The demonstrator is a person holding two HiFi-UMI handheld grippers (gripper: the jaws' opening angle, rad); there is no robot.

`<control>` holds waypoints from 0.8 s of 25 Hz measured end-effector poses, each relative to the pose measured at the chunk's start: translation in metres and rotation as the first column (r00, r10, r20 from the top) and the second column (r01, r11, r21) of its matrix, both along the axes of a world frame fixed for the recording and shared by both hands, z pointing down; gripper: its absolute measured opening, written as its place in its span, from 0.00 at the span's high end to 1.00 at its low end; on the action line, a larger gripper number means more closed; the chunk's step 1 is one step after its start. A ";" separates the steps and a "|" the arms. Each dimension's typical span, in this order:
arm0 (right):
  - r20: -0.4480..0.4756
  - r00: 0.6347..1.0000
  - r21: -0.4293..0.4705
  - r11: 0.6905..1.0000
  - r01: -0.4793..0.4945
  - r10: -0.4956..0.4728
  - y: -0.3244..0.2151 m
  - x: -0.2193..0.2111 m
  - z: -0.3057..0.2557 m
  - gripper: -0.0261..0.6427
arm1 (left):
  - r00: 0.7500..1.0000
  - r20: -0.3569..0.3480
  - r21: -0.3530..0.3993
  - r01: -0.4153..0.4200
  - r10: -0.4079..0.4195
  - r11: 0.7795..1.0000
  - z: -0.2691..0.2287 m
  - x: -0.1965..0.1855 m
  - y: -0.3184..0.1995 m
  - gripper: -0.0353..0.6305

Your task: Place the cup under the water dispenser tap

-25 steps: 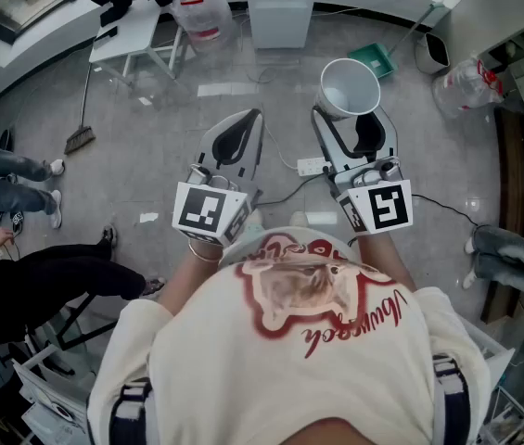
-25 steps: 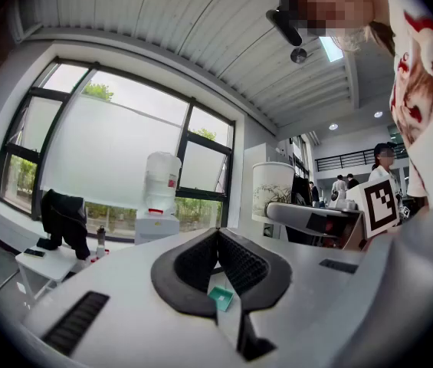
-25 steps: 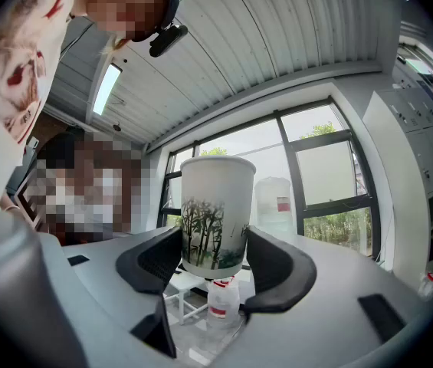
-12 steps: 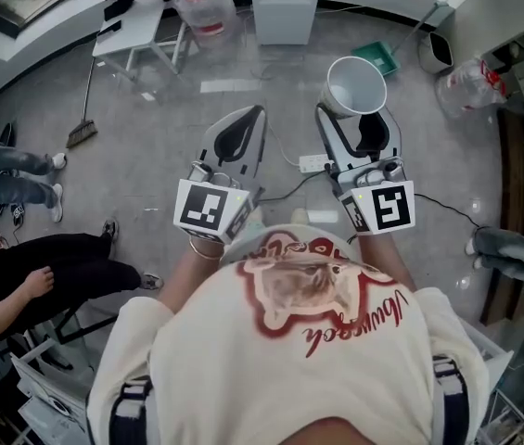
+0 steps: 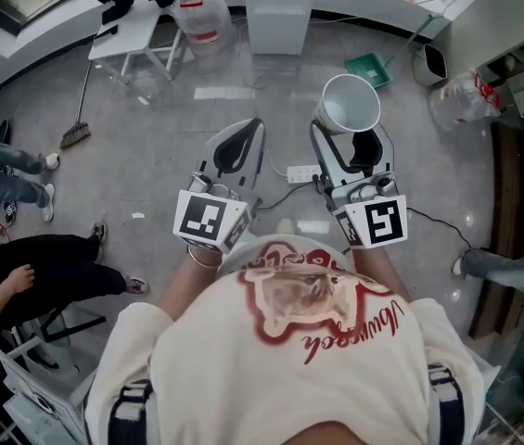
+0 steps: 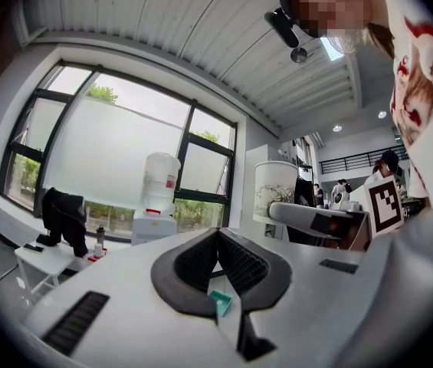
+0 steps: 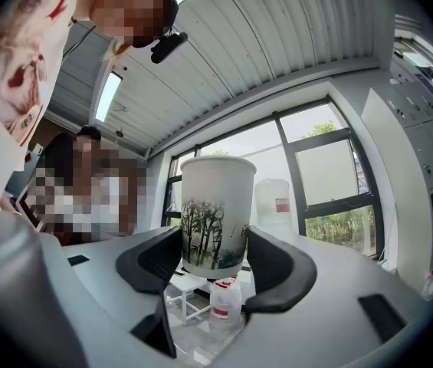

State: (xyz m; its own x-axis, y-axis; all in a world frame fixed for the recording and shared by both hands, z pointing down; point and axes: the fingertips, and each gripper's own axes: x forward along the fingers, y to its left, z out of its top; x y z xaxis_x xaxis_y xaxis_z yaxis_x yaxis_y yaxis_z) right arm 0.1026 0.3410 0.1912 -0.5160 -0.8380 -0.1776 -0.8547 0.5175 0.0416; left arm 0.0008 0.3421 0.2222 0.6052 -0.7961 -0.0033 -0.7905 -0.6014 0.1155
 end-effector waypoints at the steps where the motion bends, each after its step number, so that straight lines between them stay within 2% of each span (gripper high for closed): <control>1: 0.001 1.000 0.000 1.000 0.010 -0.010 -0.001 0.003 0.001 0.56 | 1.000 -0.004 0.001 0.007 -0.007 1.000 0.000 0.006 -0.001 0.92; 4: -0.004 0.999 -0.002 0.999 0.039 -0.039 -0.007 0.010 0.002 0.56 | 0.999 -0.025 -0.008 0.046 -0.046 0.999 0.001 0.018 -0.006 0.92; 7: -0.004 0.998 -0.003 0.998 0.058 -0.058 -0.016 0.012 0.000 0.56 | 0.998 -0.003 -0.001 0.055 -0.055 0.998 -0.002 0.022 -0.013 0.92; 14: -0.012 0.996 0.017 0.996 0.083 -0.083 -0.041 0.006 -0.001 0.56 | 0.995 -0.011 0.029 0.099 -0.099 0.995 -0.002 0.010 -0.039 0.91; 20: -0.027 0.998 0.013 0.998 0.065 -0.065 -0.090 -0.005 0.008 0.56 | 0.997 -0.008 0.034 0.080 -0.080 0.996 0.000 0.002 -0.092 0.92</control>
